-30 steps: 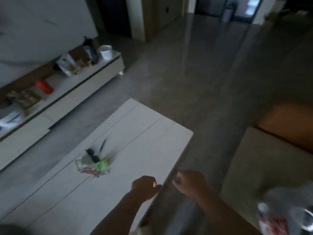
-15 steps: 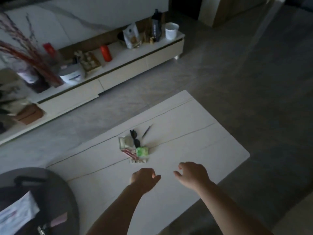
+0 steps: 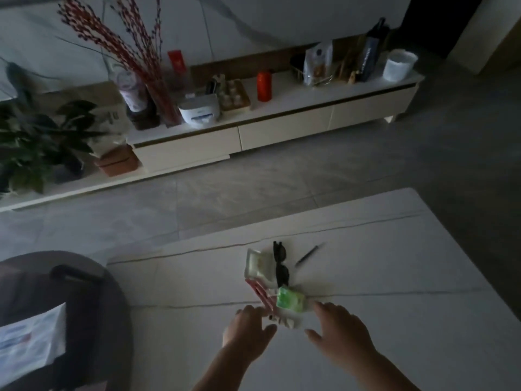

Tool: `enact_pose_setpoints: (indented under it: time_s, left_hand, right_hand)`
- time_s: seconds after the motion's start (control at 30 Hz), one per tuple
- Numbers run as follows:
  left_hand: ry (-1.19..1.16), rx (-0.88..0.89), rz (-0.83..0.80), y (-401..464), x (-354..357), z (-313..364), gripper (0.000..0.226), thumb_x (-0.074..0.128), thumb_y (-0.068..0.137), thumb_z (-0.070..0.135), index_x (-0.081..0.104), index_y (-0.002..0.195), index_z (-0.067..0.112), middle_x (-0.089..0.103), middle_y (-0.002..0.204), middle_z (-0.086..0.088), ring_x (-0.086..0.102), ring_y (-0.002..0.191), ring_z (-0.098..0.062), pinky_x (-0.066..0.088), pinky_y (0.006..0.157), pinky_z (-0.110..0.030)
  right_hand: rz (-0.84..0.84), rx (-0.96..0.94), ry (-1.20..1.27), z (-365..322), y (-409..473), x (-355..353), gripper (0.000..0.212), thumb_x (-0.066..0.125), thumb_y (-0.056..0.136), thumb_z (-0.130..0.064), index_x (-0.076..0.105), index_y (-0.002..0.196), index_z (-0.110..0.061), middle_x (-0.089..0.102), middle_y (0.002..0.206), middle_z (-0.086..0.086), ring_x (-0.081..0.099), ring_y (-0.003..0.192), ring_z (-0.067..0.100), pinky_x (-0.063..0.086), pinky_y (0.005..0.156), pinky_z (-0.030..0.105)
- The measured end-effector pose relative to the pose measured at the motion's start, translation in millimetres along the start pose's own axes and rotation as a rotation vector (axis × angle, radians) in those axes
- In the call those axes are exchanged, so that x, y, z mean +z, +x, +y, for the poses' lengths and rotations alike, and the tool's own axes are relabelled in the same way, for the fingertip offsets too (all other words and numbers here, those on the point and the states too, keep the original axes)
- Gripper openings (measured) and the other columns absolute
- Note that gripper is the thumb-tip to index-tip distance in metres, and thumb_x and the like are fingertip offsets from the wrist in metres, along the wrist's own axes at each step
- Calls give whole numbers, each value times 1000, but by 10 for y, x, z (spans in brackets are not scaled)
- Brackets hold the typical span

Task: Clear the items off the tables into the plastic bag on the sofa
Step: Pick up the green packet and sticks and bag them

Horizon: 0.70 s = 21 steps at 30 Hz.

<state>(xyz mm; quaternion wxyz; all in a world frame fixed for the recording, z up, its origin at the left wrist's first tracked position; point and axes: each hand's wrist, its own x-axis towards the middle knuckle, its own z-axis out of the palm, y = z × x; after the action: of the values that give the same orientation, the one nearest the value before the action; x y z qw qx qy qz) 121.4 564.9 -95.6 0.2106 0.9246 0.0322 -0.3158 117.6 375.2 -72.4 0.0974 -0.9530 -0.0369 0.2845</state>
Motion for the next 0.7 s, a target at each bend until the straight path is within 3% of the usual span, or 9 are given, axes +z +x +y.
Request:
enact_pose_setpoints:
  time_s: [0.3, 0.43, 0.5, 0.57, 0.63, 0.7]
  left_hand:
    - [25, 32, 55, 991, 515, -488, 35, 56, 91, 30, 56, 126, 30, 53, 129, 3, 45, 123, -15, 46, 98, -32]
    - [29, 19, 79, 1239, 793, -593, 33, 57, 91, 27, 57, 124, 28, 52, 126, 3, 45, 121, -14, 48, 96, -30]
    - [31, 12, 85, 1304, 926, -607, 35, 60, 90, 28, 55, 125, 27, 50, 125, 3, 45, 119, -15, 49, 95, -30]
    - [34, 14, 91, 1348, 1030, -596, 38, 60, 89, 29, 52, 126, 25, 47, 125, 2, 44, 119, -16, 49, 94, -30]
    - [37, 18, 96, 1383, 1102, -577, 42, 59, 90, 27, 48, 130, 23, 45, 127, 2, 43, 120, -17, 48, 94, -29]
    - [67, 28, 106, 1405, 1161, -575, 46, 57, 92, 25, 41, 135, 23, 43, 131, 3, 43, 121, -17, 46, 97, -29]
  right_hand:
    - [53, -20, 54, -60, 1117, 823, 54, 48, 92, -42, 32, 139, -23, 40, 137, 1, 42, 123, 21, 40, 93, 31]
    - [123, 2, -28, -25, 1441, 1139, 49, 46, 93, -44, 38, 134, -18, 45, 131, 2, 45, 119, 20, 41, 91, 31]
    - [141, 39, -74, -4, 1527, 1264, 44, 58, 87, -38, 47, 123, -16, 53, 119, 4, 53, 108, 22, 46, 82, 34]
    - [173, 26, -118, 39, 1584, 1401, 43, 83, 60, -27, 62, 95, -14, 62, 87, 5, 62, 75, 23, 49, 58, 34]
    - [256, 20, -159, 128, 1610, 1525, 46, 90, 36, -16, 64, 74, -14, 59, 62, 3, 58, 51, 22, 44, 42, 31]
    - [274, 23, -172, 186, 1619, 1597, 50, 91, 28, -13, 65, 70, -13, 57, 54, 3, 57, 45, 23, 44, 39, 31]
